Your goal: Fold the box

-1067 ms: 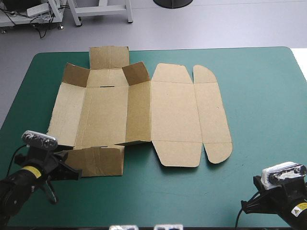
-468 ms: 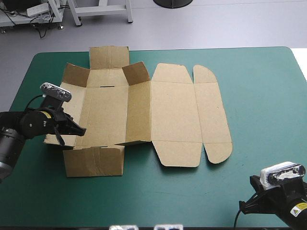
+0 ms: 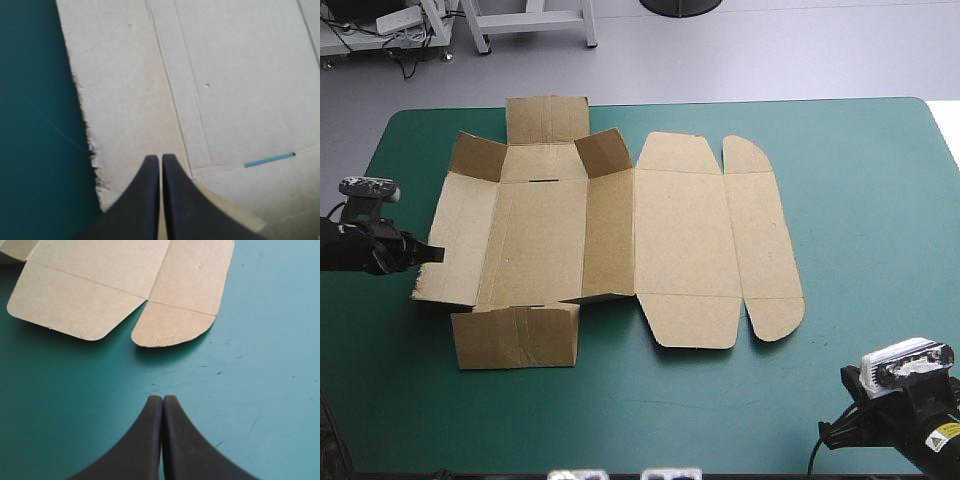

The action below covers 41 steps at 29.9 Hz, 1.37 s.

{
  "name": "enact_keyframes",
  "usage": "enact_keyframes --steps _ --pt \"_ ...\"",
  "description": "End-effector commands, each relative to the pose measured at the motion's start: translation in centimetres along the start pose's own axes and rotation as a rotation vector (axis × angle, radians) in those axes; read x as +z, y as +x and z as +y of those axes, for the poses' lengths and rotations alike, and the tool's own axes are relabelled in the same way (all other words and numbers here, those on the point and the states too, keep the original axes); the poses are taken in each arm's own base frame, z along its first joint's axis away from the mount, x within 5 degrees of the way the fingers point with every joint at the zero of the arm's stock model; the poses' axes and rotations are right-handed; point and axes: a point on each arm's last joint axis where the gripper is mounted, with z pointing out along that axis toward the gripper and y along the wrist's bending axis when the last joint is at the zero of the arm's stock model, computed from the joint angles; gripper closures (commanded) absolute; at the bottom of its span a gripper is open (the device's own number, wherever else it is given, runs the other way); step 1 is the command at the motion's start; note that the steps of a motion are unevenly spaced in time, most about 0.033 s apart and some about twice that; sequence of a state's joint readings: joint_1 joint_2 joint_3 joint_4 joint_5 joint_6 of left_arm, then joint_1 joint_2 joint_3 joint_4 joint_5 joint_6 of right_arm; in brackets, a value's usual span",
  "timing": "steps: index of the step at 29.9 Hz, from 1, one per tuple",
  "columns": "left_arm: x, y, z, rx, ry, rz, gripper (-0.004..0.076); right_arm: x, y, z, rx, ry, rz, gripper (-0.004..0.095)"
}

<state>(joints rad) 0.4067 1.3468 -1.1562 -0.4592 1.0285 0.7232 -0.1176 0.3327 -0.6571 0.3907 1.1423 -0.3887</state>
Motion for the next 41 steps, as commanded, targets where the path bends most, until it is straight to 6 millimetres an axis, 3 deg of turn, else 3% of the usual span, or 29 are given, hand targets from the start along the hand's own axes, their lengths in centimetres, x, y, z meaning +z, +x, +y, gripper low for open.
enact_keyframes --steps 1,6,8,15,18,31,41 --pt "-0.8 -1.8 1.6 -0.044 0.015 -0.044 0.0708 -0.4 -1.3 0.0 -0.005 0.000 -0.068 0.0925" --pt "0.1 -2.5 4.0 -0.121 0.061 0.027 0.0703 -0.4 -1.3 0.0 -0.005 0.000 -0.068 0.0926" --pt "0.9 -2.5 4.9 -0.138 0.076 0.054 0.0664 -0.4 -1.3 0.0 -0.005 0.000 -0.068 0.0926" --pt "4.2 -2.9 6.9 -0.161 0.124 0.142 0.0297 -0.4 -1.3 0.0 -0.006 0.001 -0.068 0.0925" --pt "5.6 -3.1 7.4 -0.184 0.197 0.181 0.0211 -0.4 -1.3 0.0 -0.006 0.001 -0.068 0.0925" --pt "10.2 -2.7 9.1 -0.246 0.297 0.234 0.0235 -0.4 -1.3 0.0 -0.004 -0.001 -0.069 0.0926" --pt "10.6 -3.0 8.6 -0.307 0.351 0.200 0.0270 -0.4 -1.4 -0.1 -0.002 0.005 -0.084 0.0926"
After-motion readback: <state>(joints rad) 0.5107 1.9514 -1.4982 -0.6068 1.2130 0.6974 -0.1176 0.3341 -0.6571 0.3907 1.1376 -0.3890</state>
